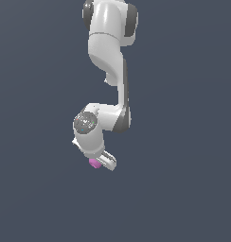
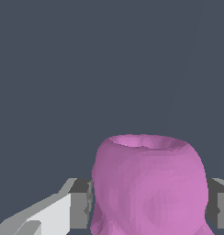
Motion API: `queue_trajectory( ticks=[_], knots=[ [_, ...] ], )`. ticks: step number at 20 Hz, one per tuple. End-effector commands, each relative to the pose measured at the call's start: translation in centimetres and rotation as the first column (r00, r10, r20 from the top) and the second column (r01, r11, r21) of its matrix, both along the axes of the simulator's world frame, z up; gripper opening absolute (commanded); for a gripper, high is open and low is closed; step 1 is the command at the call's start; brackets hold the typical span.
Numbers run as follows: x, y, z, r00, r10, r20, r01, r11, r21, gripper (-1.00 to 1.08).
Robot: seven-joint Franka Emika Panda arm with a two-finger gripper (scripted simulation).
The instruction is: Pick up the object and move it to a goal position.
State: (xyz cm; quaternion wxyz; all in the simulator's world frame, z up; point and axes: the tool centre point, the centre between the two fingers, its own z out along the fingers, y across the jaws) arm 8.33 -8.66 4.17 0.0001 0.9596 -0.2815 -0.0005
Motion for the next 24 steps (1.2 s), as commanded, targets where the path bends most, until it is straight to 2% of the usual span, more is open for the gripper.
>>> queue_trajectory(
  ticks=[1, 12, 24],
  knots=[
    [-0.1, 0.1, 0.4, 1.000, 0.000, 0.001, 0.000, 1.000, 0.000, -1.00],
    [-2.1, 1.3, 5.4, 1.000, 0.000, 0.001, 0.000, 1.000, 0.001, -1.00],
    [-6.4, 3.9, 16.5, 1.000, 0.000, 0.001, 0.000, 1.000, 0.001, -1.00]
  ],
)
